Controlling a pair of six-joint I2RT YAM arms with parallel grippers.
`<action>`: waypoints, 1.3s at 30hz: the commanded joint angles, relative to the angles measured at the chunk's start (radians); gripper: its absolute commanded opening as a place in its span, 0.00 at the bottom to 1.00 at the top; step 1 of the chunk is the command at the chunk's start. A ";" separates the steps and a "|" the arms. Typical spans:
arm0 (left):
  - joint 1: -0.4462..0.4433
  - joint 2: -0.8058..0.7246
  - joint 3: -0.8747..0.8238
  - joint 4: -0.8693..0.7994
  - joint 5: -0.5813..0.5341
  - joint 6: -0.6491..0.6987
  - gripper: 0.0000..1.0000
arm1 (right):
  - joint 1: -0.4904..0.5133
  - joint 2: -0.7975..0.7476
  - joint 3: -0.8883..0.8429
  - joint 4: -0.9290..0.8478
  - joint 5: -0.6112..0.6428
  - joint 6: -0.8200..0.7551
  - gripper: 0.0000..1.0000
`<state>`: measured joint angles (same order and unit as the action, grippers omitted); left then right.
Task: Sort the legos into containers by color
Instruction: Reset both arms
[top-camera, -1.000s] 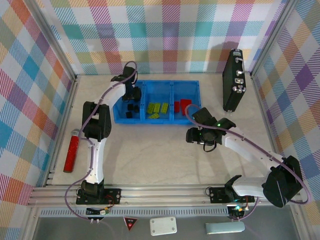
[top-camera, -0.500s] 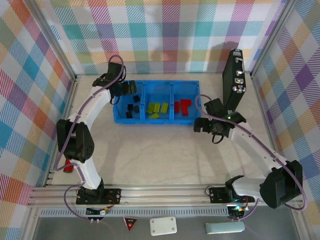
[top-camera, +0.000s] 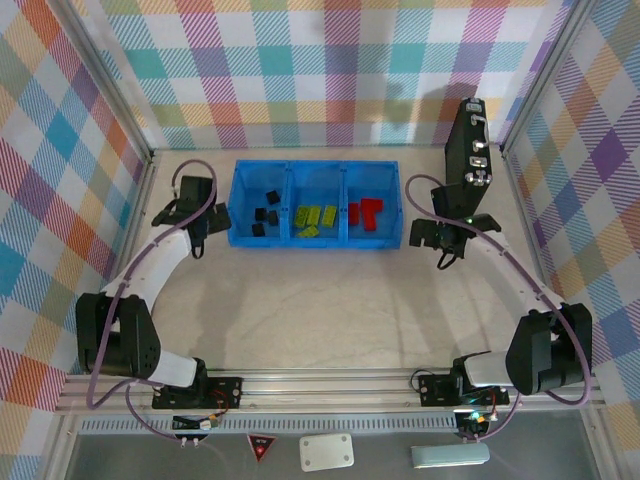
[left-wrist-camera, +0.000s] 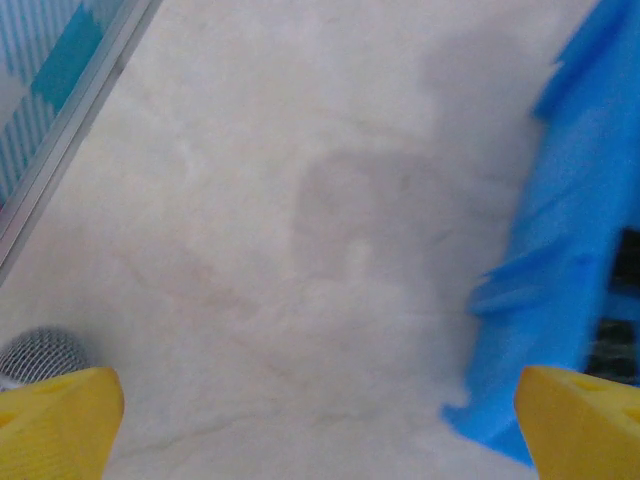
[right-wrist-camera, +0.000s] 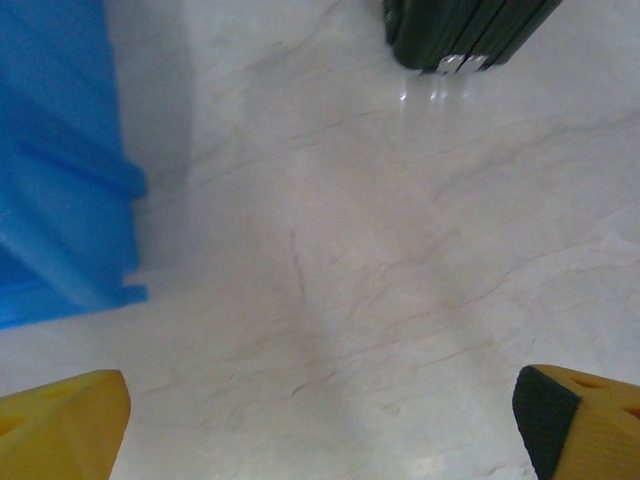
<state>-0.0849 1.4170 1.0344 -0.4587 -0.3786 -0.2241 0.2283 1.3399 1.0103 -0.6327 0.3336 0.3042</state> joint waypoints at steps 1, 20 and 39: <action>0.037 -0.027 -0.098 0.098 -0.021 -0.023 1.00 | -0.015 -0.018 -0.070 0.151 0.094 -0.057 0.99; 0.058 0.029 -0.547 1.042 0.210 0.150 1.00 | -0.065 0.076 -0.578 1.334 0.087 -0.333 0.99; 0.021 0.162 -0.616 1.303 0.307 0.259 1.00 | -0.161 0.194 -0.623 1.507 -0.124 -0.275 0.99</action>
<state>-0.0532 1.5776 0.3973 0.8150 -0.0639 0.0059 0.0765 1.5364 0.3794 0.8391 0.2039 0.0113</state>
